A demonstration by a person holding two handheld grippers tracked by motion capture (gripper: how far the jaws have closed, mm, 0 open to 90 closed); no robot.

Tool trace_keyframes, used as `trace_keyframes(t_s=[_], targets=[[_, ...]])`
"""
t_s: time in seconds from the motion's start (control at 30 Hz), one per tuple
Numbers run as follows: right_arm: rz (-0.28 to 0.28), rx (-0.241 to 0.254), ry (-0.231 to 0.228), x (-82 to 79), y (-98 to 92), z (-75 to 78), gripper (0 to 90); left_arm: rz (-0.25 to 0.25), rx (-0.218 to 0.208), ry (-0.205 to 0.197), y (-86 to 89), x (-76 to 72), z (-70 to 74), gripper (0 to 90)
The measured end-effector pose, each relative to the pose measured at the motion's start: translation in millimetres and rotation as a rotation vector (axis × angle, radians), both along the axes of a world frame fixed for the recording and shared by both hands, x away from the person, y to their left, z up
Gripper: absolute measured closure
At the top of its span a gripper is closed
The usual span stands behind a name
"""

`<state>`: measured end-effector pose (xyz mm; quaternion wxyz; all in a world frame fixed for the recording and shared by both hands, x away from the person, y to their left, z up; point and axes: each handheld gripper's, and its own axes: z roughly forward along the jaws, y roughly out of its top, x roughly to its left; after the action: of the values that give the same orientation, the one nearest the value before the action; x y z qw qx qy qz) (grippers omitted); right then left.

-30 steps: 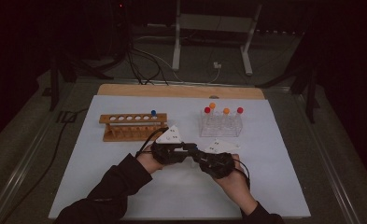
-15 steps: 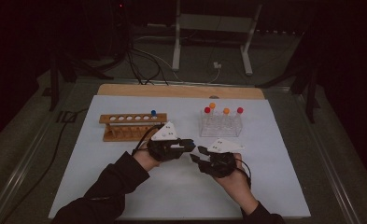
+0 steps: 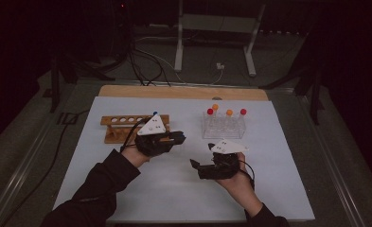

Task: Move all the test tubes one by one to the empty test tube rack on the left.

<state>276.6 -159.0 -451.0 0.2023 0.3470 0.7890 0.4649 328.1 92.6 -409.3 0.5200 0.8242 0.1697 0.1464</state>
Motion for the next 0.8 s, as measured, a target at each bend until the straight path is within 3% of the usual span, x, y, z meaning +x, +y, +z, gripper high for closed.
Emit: trace_keyframes(t_s=[0.23,0.5,0.8], targets=[[0.006,0.039,0.004,0.4,-3.8,2.4,0.0,0.05,0.012,-0.019,16.1,3.9,12.8,76.9],[0.038,0.063,-0.02,-4.3,-5.6,7.2,0.0,0.104,-0.012,-0.031,38.9,8.2,27.6,76.9],[0.044,0.075,-0.032,-5.8,-6.1,9.1,0.0,0.192,-0.007,-0.067,67.2,17.2,40.8,76.9]])
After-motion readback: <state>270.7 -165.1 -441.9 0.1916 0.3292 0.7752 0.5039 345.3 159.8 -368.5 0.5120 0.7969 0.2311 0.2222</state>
